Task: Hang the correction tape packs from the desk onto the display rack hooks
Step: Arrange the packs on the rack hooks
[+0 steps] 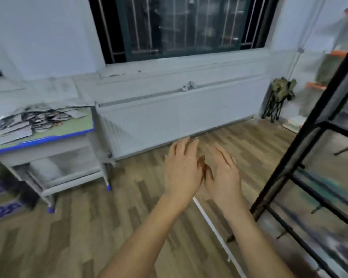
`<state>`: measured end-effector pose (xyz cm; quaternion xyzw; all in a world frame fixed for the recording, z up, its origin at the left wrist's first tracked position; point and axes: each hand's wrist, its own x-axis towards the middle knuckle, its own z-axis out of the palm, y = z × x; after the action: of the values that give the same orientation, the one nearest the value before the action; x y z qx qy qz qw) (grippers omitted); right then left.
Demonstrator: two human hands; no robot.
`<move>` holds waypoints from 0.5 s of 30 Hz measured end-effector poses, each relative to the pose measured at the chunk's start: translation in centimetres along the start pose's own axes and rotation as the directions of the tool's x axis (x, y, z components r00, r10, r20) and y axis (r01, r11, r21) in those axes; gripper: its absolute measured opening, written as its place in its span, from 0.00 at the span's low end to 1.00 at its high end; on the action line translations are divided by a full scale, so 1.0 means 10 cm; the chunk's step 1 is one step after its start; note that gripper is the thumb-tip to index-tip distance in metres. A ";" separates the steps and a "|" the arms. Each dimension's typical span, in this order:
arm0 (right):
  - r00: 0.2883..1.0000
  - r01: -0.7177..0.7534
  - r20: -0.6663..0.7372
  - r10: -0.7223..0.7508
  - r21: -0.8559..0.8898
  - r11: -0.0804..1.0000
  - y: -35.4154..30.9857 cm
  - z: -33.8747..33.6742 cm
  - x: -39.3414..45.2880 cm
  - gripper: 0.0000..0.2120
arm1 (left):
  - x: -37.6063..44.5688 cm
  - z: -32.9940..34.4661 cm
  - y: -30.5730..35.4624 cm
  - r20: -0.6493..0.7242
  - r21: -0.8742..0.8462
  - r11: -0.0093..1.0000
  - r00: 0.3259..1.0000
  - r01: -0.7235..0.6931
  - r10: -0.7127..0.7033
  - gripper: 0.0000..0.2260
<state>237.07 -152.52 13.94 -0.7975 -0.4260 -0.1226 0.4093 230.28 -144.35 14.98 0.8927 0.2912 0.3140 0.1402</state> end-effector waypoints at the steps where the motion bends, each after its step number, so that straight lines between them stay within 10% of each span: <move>1: 0.999 0.016 0.042 -0.017 0.021 1.000 -0.12 0.19 0.05 0.23 | 0.01 -0.07 -0.21 -0.005 0.020 0.999 0.999 0.036 -0.036 0.22; 15: 0.938 0.045 0.329 -0.114 0.210 0.977 -1.24 2.49 1.03 0.23 | 0.74 -0.49 -2.62 -0.079 0.199 0.880 0.902 0.431 -0.424 0.21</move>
<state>229.86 -123.93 10.56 -0.7437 -0.5320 0.0432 0.4025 220.49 -118.81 10.87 0.8109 0.5149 0.2573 0.1053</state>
